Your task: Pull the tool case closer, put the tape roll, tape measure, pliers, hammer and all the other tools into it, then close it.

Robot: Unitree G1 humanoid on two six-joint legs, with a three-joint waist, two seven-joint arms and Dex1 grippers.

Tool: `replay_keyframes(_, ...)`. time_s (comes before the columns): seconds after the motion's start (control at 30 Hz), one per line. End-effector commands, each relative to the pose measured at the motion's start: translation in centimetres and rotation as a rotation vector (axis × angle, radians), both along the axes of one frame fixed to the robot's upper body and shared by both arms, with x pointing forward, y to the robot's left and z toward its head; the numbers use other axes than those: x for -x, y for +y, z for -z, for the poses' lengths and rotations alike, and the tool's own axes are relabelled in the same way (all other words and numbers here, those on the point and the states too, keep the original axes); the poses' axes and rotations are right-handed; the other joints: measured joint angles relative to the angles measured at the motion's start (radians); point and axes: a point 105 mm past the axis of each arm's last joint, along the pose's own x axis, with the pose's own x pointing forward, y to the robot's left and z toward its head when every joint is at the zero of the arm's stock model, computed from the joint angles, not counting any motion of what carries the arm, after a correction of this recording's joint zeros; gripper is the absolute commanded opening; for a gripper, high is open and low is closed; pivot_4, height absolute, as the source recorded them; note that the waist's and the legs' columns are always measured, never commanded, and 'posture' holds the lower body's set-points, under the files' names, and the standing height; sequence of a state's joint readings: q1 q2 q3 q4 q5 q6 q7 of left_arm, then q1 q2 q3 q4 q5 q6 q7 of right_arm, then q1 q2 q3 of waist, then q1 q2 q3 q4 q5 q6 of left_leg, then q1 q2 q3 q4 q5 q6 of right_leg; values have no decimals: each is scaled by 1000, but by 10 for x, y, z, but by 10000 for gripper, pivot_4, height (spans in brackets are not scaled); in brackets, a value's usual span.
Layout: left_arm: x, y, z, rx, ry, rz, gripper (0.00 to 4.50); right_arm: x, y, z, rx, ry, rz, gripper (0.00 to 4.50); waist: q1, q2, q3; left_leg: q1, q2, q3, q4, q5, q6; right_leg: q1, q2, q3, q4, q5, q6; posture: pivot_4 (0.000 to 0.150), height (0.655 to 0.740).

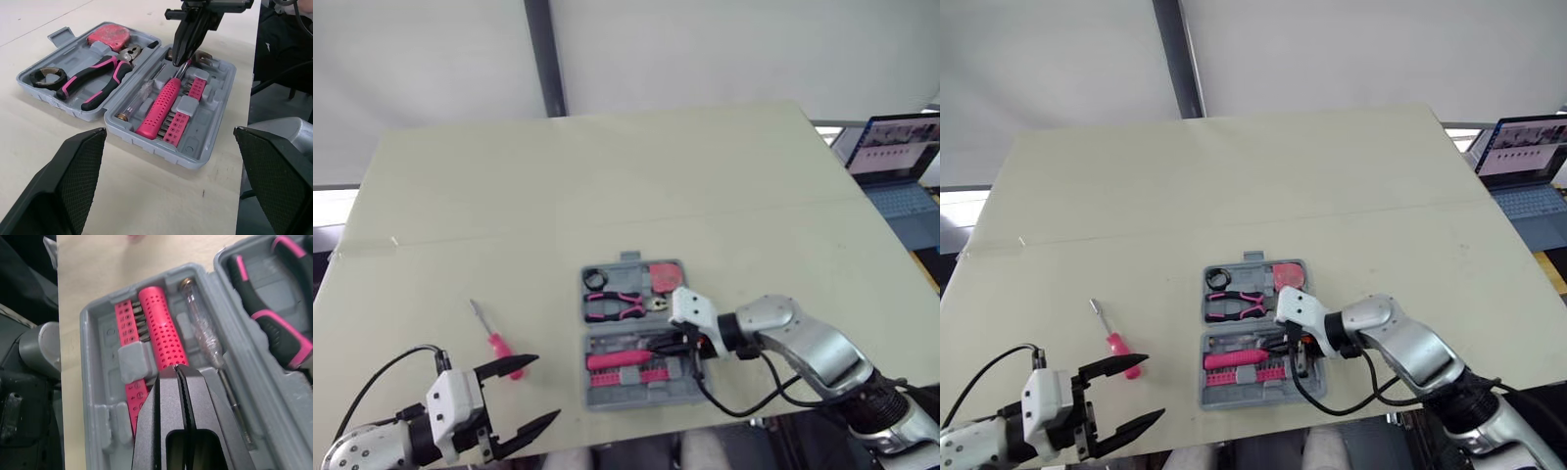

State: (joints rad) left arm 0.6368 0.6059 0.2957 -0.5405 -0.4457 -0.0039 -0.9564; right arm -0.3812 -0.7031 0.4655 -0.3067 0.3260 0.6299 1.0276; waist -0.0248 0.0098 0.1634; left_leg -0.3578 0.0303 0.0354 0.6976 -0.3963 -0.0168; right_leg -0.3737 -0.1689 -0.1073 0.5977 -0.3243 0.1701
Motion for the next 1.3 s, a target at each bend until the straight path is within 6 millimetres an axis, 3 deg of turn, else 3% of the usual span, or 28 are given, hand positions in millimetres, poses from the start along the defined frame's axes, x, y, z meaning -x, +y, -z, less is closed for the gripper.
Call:
replay_keyframes(0.03, 0, -2, -3, -6, -18, 11, 45000, 2, 4, -2, -10, -25, -43, 338, -1, 0, 0, 0, 0, 0, 0, 0, 0, 0, 0, 0, 0, 0, 0, 1500, 7400)
replay_keyframes(0.67, 2, 2, -1, -13, -12, 10, 45000, -3, 11, 16, 21, -3, -31, 338, -1, 0, 0, 0, 0, 0, 0, 0, 0, 0, 0, 0, 0, 0, 0, 1500, 7400)
replay_keyframes(1.3, 4, -1, -3, -15, -15, 13, 45000, 2, 4, 40, 107, 45, -22, 338, 0, -2, -2, 3, 0, 0, 0, 0, 0, 3, 0, 0, 0, 0, 0, 1500, 7400)
